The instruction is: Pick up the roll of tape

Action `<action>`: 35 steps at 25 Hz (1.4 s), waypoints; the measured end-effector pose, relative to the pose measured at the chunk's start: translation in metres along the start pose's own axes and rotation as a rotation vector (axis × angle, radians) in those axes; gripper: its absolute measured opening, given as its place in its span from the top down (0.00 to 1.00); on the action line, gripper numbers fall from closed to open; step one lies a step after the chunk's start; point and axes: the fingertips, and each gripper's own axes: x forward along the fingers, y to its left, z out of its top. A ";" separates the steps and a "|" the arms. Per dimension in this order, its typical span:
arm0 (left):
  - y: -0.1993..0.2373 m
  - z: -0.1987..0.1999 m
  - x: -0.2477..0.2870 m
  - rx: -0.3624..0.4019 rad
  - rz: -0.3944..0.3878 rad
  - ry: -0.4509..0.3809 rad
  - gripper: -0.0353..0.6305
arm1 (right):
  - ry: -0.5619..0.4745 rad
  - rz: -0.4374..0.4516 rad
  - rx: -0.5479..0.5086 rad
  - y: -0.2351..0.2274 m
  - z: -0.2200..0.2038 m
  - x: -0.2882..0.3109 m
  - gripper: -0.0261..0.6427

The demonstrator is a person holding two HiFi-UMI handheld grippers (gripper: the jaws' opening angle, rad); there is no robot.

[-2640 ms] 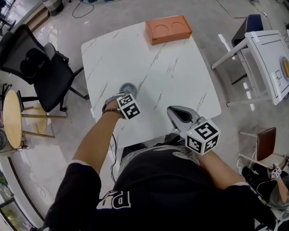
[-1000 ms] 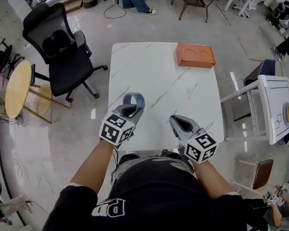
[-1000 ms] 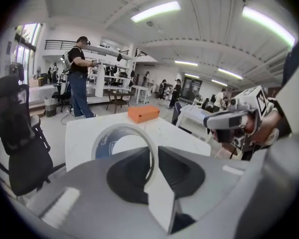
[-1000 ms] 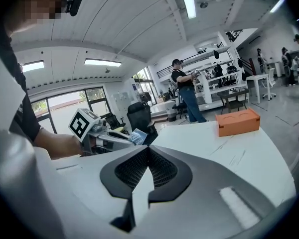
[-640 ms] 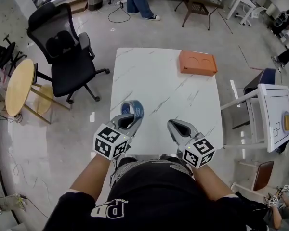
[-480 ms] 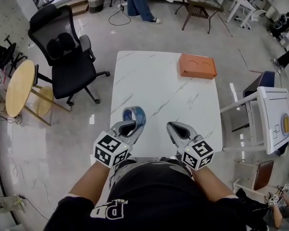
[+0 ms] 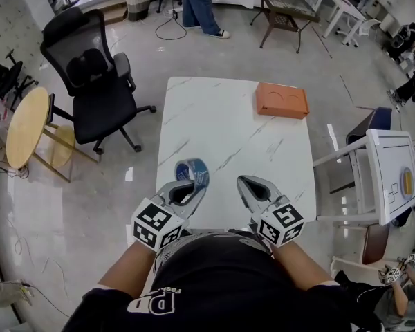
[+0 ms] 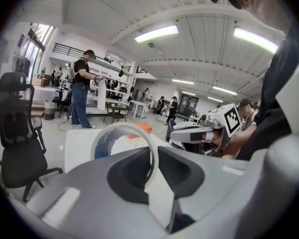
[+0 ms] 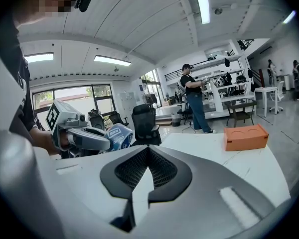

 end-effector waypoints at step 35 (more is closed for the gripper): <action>-0.004 0.002 0.002 0.011 -0.018 0.008 0.79 | -0.003 -0.053 0.031 -0.011 -0.010 -0.006 0.96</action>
